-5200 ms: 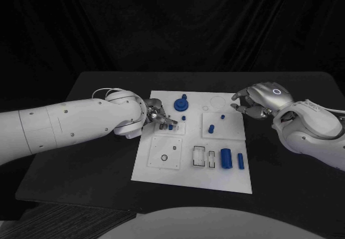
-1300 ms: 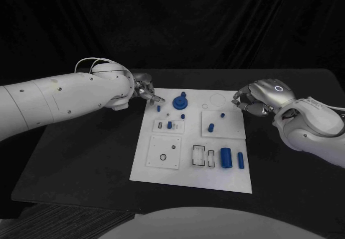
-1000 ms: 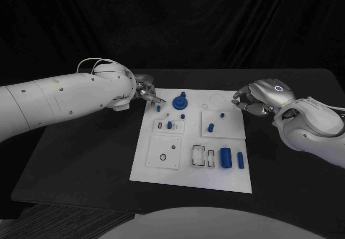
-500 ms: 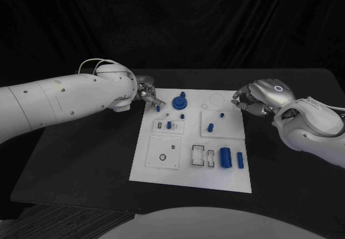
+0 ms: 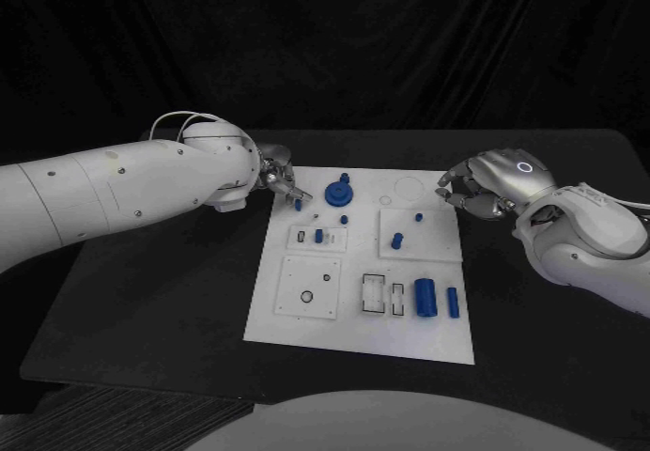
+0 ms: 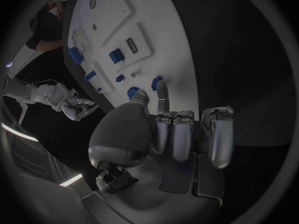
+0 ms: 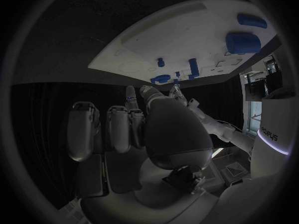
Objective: Assemble the parts on the task board
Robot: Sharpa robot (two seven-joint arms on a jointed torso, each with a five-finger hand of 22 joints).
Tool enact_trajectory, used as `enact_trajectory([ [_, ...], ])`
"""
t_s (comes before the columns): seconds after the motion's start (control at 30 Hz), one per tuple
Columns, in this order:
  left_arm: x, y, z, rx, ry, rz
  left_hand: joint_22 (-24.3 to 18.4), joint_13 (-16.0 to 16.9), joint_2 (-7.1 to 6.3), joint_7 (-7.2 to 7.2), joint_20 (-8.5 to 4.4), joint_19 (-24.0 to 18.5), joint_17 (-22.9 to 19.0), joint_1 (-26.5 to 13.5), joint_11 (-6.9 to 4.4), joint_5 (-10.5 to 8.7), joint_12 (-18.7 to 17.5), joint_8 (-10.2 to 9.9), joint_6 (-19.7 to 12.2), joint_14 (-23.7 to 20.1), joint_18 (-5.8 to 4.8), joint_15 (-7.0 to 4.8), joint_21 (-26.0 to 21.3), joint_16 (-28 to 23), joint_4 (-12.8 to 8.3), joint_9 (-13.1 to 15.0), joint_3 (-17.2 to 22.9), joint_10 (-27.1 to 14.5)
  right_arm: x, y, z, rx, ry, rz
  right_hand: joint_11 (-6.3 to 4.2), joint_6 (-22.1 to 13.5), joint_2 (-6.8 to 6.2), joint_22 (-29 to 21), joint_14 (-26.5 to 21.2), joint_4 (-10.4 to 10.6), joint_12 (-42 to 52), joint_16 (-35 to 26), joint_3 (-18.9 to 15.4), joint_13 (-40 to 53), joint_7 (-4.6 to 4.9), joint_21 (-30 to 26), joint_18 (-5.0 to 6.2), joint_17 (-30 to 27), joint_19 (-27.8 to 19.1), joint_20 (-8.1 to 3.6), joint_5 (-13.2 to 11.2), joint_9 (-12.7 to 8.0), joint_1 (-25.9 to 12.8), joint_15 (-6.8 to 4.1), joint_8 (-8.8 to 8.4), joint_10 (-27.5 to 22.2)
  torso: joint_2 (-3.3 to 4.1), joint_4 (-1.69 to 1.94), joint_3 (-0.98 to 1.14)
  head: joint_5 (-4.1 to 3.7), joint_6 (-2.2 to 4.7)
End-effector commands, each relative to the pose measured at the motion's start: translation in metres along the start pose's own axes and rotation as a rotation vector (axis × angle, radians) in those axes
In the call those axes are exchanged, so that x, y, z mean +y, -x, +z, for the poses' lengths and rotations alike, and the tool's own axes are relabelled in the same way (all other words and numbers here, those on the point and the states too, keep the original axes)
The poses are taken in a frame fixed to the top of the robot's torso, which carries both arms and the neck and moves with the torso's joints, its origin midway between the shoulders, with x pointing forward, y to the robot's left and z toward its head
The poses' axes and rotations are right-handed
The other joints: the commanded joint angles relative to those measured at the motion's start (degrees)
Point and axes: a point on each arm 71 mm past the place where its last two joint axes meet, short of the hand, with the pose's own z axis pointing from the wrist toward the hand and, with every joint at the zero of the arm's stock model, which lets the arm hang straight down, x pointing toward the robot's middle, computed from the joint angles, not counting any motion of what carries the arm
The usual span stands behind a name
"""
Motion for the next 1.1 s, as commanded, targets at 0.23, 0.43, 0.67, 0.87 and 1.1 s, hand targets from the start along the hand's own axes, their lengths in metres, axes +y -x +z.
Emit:
enact_trajectory([
  [0.23, -0.0002, -0.0012, 0.0016, 0.013, -0.003, 0.006, 13.2, 15.1, 0.00, 0.15, -0.21, 2.7, 15.1, 1.0, -0.04, 0.38, 0.2, -0.8, -0.7, 6.0, 0.15, -0.26, -0.7, 0.2, -0.1, 0.3, 0.5, 6.0, 0.0006, 0.0006, -0.0001, -0.013, -0.002, 0.003, -0.24, -0.4, -0.39, 11.8, 3.3, -0.1, -0.4, -0.4, 0.4, 7.9, -0.07, -0.3, 0.68, 0.0, 2.1, -0.20, 0.3, 0.0, -0.1, -0.27, -0.33, 3.4, -0.02, 0.02, 0.02, -0.14, -0.01],
  [0.43, 0.0002, -0.0015, 0.0023, 0.018, 0.000, 0.008, 13.1, 15.1, 0.06, 0.22, -0.13, 2.5, 15.1, 1.7, 0.05, 0.81, 0.2, -1.1, -0.8, 6.0, 0.19, -0.17, -0.9, 0.2, -0.2, 0.6, 0.8, 6.0, 0.0011, 0.0003, 0.0006, -0.014, 0.000, 0.003, -0.26, -0.4, -0.38, 11.8, 3.3, -0.1, -0.5, -0.4, 0.5, 7.8, -0.08, -0.5, 0.73, -0.2, 2.0, -0.23, 0.4, -0.1, -0.1, -0.28, -0.36, 3.3, -0.09, -0.02, 0.02, -0.02, -0.01],
  [0.67, 0.0007, -0.0026, 0.0031, 0.025, 0.000, 0.009, 13.0, 15.1, 0.11, 0.28, -0.07, 2.4, 15.1, 2.3, 0.11, 1.56, 0.2, -1.5, -0.9, 6.0, 0.25, -0.11, -1.1, 0.2, -0.3, 0.9, 1.1, 6.0, 0.0014, 0.0001, 0.0010, -0.013, 0.001, 0.003, -0.26, -0.4, -0.38, 11.8, 3.3, -0.1, -0.5, -0.4, 0.5, 7.8, -0.08, -0.5, 0.73, -0.2, 2.0, -0.23, 0.4, -0.1, -0.1, -0.28, -0.36, 3.3, -0.11, -0.02, 0.01, -0.07, -0.01],
  [0.87, 0.0005, -0.0037, 0.0038, 0.030, 0.000, 0.010, 13.0, 15.1, 0.07, 0.30, -0.06, 2.3, 15.1, 2.3, 0.12, 1.53, 0.2, -1.5, -0.9, 6.0, 0.27, -0.10, -1.2, 0.2, -0.3, 0.9, 1.1, 6.0, 0.0013, 0.0001, 0.0011, -0.014, 0.001, 0.003, -0.28, -0.4, -0.38, 11.7, 3.3, -0.1, -0.6, -0.5, 0.5, 7.7, -0.08, -0.6, 0.75, -0.3, 1.9, -0.24, 0.4, -0.1, -0.1, -0.29, -0.38, 3.3, -0.07, 0.02, 0.01, -0.13, -0.01],
  [1.1, 0.0000, -0.0056, 0.0049, 0.037, -0.004, 0.011, 13.0, 15.1, -0.01, 0.32, -0.02, 2.3, 15.1, 2.7, 0.16, 1.33, 0.2, -1.7, -1.0, 6.0, 0.30, -0.07, -1.3, 0.2, -0.4, 1.1, 1.2, 6.0, 0.0015, -0.0001, 0.0014, -0.014, 0.001, 0.003, -0.29, -0.4, -0.39, 11.7, 3.3, -0.1, -0.6, -0.6, 0.5, 7.7, -0.08, -0.7, 0.78, -0.5, 1.9, -0.25, 0.4, -0.1, -0.1, -0.29, -0.39, 3.3, -0.03, 0.00, -0.01, -0.10, -0.01],
])
